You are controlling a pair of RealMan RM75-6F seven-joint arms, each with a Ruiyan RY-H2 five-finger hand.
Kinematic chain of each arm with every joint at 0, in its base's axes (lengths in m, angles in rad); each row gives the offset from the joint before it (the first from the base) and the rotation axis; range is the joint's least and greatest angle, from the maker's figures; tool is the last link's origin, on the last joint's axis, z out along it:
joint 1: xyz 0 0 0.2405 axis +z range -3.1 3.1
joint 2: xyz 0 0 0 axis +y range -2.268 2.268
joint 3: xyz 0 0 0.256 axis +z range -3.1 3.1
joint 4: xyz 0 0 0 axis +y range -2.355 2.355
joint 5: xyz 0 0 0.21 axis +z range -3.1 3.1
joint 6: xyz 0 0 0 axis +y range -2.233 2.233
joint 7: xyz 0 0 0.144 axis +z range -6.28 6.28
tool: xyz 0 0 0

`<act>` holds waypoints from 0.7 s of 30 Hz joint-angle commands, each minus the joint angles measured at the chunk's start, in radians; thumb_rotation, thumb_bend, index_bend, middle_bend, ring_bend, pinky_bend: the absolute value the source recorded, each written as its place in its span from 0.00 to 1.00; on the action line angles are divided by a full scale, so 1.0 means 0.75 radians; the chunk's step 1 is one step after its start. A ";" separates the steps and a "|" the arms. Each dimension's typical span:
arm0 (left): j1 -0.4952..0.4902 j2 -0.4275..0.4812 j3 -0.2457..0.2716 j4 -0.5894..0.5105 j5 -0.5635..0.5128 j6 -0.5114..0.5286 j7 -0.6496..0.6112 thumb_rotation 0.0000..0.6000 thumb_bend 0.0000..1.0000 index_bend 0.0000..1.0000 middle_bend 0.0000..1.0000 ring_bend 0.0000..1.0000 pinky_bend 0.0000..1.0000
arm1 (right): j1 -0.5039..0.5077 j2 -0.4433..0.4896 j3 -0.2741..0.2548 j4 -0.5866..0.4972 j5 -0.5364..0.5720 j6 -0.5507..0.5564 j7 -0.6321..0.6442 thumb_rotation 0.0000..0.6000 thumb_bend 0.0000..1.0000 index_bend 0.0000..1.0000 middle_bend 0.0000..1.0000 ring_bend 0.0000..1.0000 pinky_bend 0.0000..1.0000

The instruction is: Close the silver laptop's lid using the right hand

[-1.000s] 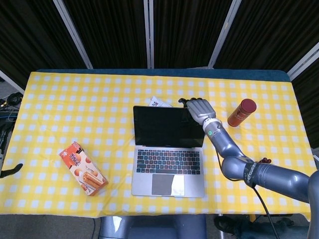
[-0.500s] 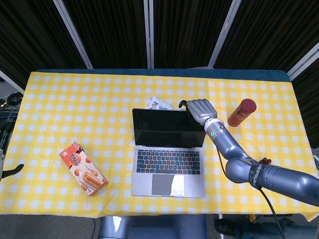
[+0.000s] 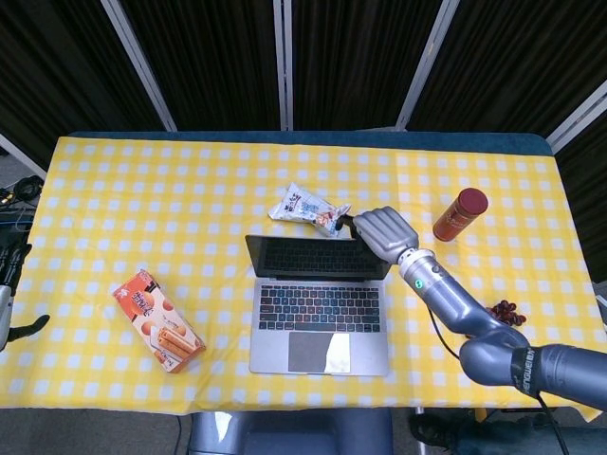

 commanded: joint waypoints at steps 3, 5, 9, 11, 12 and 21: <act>0.003 -0.001 0.002 -0.005 0.006 0.002 0.001 1.00 0.00 0.00 0.00 0.00 0.00 | -0.109 0.097 -0.042 -0.159 -0.248 0.012 0.069 1.00 1.00 0.32 0.50 0.45 0.41; 0.003 -0.001 0.003 -0.006 0.007 0.001 0.000 1.00 0.00 0.00 0.00 0.00 0.00 | -0.121 0.104 -0.053 -0.179 -0.293 0.013 0.071 1.00 1.00 0.31 0.49 0.45 0.41; 0.005 0.000 0.004 -0.008 0.012 0.002 0.000 1.00 0.00 0.00 0.00 0.00 0.00 | -0.149 0.118 -0.090 -0.224 -0.386 0.012 0.058 1.00 1.00 0.31 0.49 0.45 0.41; 0.006 0.000 0.004 -0.009 0.014 0.004 0.000 1.00 0.00 0.00 0.00 0.00 0.00 | -0.158 0.117 -0.104 -0.234 -0.416 0.014 0.051 1.00 1.00 0.31 0.49 0.45 0.41; 0.007 0.000 0.004 -0.009 0.015 0.004 0.001 1.00 0.00 0.00 0.00 0.00 0.00 | -0.163 0.115 -0.110 -0.238 -0.431 0.016 0.047 1.00 1.00 0.31 0.49 0.45 0.41; 0.008 -0.008 0.011 -0.015 0.029 0.002 0.013 1.00 0.00 0.00 0.00 0.00 0.00 | -0.209 0.015 -0.241 -0.235 -0.670 0.035 -0.140 1.00 1.00 0.29 0.47 0.45 0.41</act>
